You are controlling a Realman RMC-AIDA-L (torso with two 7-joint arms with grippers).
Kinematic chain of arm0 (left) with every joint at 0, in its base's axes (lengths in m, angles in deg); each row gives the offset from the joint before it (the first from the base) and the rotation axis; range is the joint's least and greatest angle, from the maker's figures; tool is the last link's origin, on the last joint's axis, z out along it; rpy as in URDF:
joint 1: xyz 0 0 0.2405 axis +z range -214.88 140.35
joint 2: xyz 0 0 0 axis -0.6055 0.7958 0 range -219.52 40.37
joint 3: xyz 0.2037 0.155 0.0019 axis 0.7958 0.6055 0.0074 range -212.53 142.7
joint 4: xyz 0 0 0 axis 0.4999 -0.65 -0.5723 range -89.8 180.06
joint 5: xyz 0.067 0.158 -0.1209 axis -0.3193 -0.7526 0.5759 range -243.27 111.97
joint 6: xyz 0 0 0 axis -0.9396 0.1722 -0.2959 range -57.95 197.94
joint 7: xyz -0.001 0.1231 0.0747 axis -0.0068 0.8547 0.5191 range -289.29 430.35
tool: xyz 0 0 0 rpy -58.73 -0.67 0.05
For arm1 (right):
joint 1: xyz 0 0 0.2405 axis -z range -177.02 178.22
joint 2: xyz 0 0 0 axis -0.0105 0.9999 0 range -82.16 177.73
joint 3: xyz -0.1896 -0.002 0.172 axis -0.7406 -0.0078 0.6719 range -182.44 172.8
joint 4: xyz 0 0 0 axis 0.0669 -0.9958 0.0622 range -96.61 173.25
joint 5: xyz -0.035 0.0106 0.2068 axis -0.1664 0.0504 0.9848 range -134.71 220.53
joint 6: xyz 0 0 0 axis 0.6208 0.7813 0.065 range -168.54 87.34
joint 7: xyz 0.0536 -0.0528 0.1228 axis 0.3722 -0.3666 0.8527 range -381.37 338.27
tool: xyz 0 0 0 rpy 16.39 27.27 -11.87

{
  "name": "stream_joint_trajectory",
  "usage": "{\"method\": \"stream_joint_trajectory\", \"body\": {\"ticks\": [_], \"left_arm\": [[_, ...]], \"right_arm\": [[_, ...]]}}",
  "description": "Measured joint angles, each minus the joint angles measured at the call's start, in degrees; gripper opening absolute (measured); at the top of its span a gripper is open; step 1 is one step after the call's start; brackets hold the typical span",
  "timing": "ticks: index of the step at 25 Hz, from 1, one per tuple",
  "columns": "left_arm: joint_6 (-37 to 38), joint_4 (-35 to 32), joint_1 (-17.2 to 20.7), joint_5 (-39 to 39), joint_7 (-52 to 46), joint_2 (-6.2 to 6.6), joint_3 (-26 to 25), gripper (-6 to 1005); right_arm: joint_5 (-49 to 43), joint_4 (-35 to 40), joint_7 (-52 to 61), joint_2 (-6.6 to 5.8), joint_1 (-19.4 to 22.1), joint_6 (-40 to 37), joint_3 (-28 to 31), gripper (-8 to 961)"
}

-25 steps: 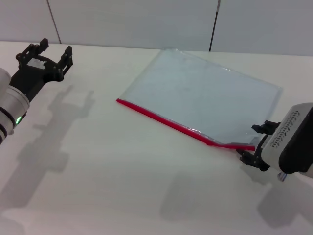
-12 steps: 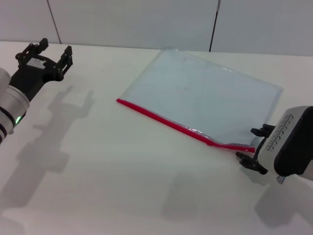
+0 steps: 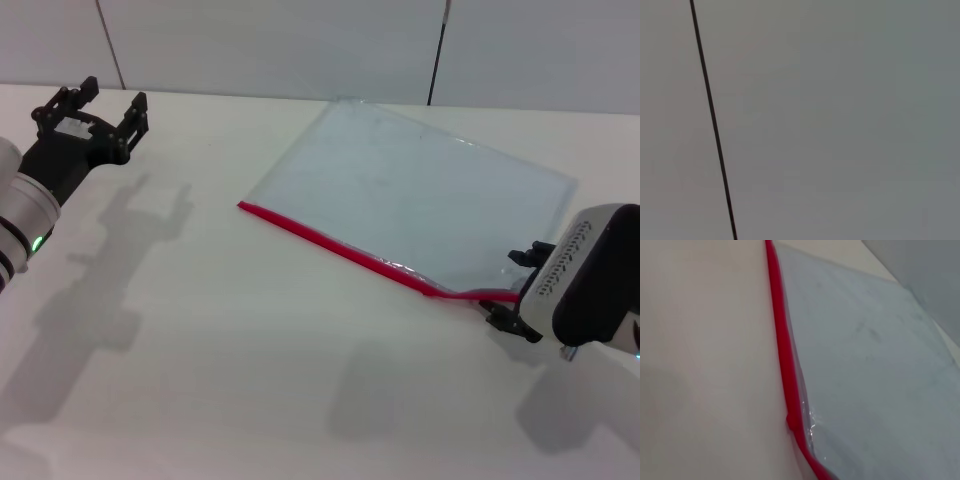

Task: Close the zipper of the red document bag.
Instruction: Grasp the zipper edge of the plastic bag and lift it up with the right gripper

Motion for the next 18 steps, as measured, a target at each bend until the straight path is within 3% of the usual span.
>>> {"method": "stream_joint_trajectory", "body": {"ticks": [16,18], "left_arm": [[0.0,0.0,0.0,0.0,0.0,-0.09,0.0,598],[0.0,0.0,0.0,0.0,0.0,-0.07,0.0,598]], "right_arm": [[0.0,-1.4,0.7,-0.02,-2.1,0.2,0.1,640],[0.0,-1.5,0.7,-0.07,-2.5,0.0,0.2,561]]}}
